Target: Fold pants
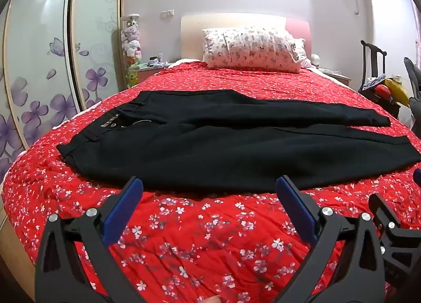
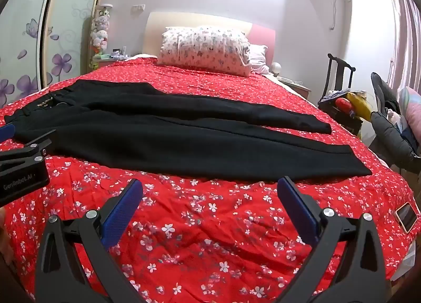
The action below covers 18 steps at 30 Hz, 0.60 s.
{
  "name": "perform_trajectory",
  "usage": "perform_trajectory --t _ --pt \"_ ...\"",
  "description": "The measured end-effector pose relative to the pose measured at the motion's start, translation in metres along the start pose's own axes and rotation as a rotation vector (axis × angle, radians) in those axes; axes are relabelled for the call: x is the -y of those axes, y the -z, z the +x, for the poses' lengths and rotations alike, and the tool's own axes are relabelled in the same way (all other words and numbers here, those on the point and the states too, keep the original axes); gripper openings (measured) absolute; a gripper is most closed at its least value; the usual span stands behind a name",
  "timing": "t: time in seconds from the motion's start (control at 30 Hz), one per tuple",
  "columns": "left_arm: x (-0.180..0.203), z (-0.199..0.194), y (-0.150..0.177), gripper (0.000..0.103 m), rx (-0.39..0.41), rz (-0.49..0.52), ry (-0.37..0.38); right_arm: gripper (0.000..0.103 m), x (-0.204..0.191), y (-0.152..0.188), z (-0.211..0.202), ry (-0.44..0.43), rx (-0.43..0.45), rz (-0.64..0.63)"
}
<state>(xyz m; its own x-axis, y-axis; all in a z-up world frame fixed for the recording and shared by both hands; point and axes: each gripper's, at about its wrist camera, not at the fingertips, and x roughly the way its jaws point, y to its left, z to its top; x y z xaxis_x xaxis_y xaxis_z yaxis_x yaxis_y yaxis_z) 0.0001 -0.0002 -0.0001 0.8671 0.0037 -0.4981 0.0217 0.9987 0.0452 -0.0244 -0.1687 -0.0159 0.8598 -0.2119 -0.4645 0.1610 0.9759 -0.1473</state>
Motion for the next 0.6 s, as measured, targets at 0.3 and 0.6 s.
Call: perform_trajectory --t 0.3,0.6 --pt "0.0004 -0.0003 0.0002 0.101 0.003 0.001 0.002 0.102 0.0003 0.0002 0.0006 -0.001 -0.002 0.002" --pt "-0.0003 0.0000 0.0001 0.101 0.001 -0.002 0.003 0.102 0.0005 0.0005 0.0010 -0.001 -0.003 0.002"
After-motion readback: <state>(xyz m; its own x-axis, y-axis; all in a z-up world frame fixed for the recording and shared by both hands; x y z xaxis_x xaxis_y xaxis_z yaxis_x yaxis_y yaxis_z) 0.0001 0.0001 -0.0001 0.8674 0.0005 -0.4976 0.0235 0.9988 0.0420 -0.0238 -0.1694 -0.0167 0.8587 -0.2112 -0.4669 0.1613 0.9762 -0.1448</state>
